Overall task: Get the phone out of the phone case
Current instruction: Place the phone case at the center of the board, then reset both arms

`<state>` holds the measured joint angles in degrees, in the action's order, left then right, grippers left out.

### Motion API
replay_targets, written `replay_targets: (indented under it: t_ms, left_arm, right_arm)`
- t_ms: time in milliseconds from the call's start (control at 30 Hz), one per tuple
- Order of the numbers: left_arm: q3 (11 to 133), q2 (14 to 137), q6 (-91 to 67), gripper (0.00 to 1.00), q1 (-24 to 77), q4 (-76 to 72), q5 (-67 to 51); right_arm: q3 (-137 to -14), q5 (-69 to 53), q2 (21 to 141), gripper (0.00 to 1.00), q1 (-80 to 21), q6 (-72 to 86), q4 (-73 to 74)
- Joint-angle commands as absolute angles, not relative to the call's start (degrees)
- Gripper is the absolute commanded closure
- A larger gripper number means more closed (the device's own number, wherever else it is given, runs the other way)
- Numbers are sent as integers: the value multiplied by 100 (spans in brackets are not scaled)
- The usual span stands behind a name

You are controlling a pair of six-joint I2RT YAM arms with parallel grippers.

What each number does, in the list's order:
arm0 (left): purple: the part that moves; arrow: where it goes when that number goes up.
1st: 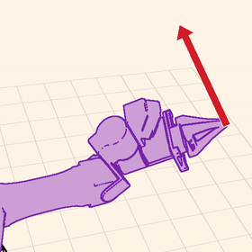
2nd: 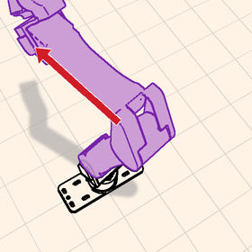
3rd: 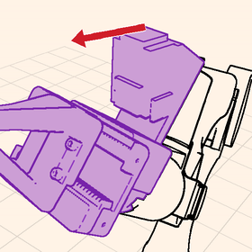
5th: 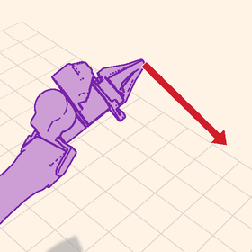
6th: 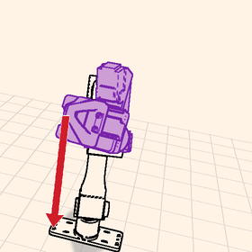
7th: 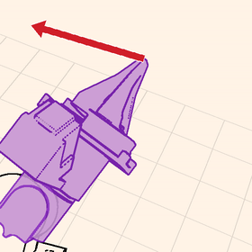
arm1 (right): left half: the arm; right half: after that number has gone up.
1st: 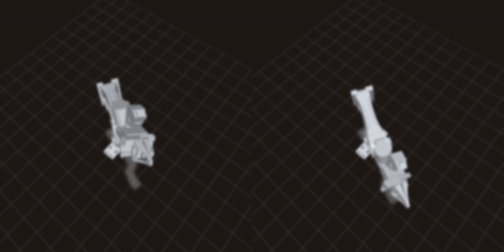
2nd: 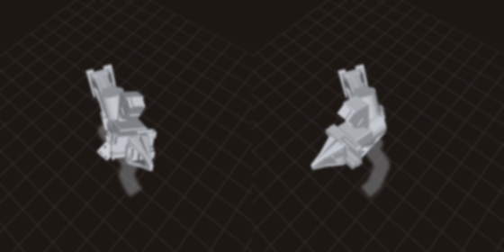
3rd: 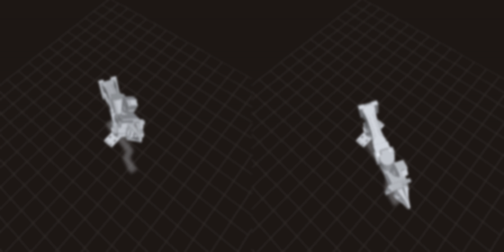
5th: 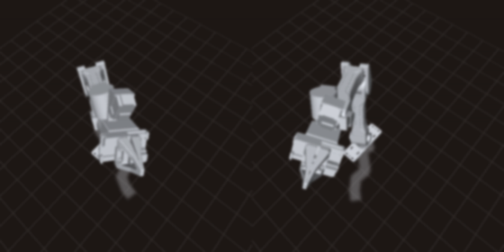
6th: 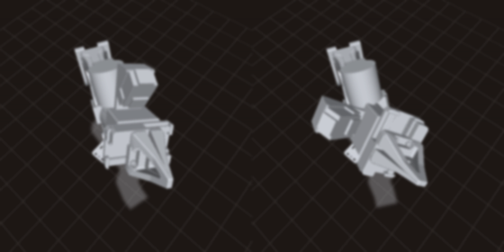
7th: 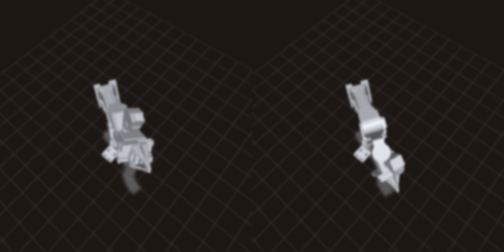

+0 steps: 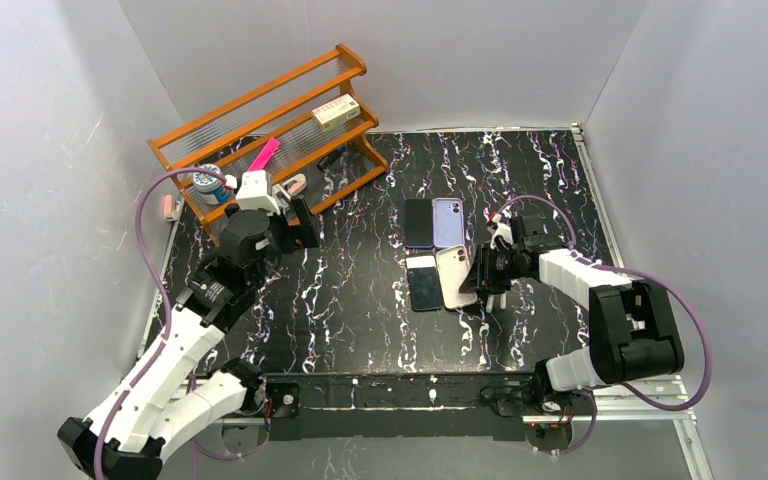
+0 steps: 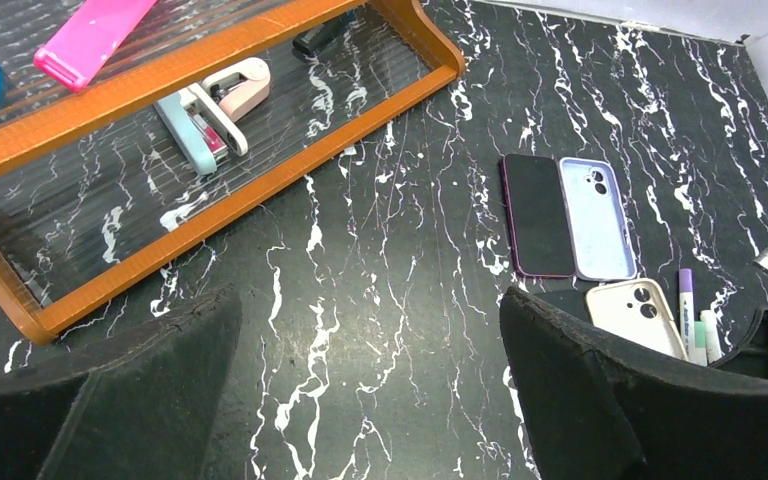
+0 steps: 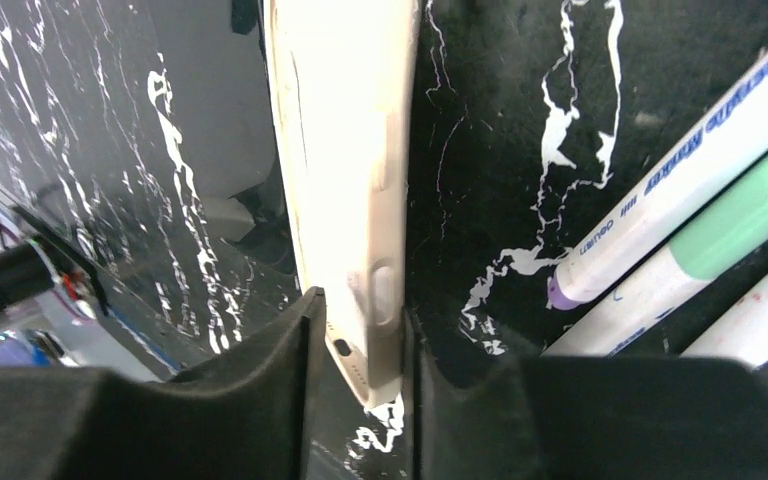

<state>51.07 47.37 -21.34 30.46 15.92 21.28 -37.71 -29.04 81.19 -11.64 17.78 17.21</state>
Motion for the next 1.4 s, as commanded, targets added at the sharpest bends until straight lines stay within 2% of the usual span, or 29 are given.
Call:
replay_targets:
  t_ms: [0,233,367,700,967,1367]
  left_arm:
    - [5083,4473,-2069,2,3006,1612,2294]
    - [5226,4050,-1915,2,3006,1774,2421]
    - [5308,3731,-1743,2,3006,1875,2678]
    - [5470,2725,-1389,2,3006,2025,3524]
    - [5492,1931,-1214,2,3006,2027,4502]
    - [5036,1389,-1242,2,3006,1619,4810]
  right_arm:
    - [-3816,-2925,8050,52,-1151,1753,1547]
    - [-3848,-2439,7287,12,-1151,1800,1909]
    - [-4032,-2081,6514,2,-1145,1781,2279]
    - [-4962,-56,3964,1,-1149,1456,3041]
    - [-5028,1006,2285,1,-1148,949,2622]
    - [-4444,1305,1318,1,-1151,695,2112]
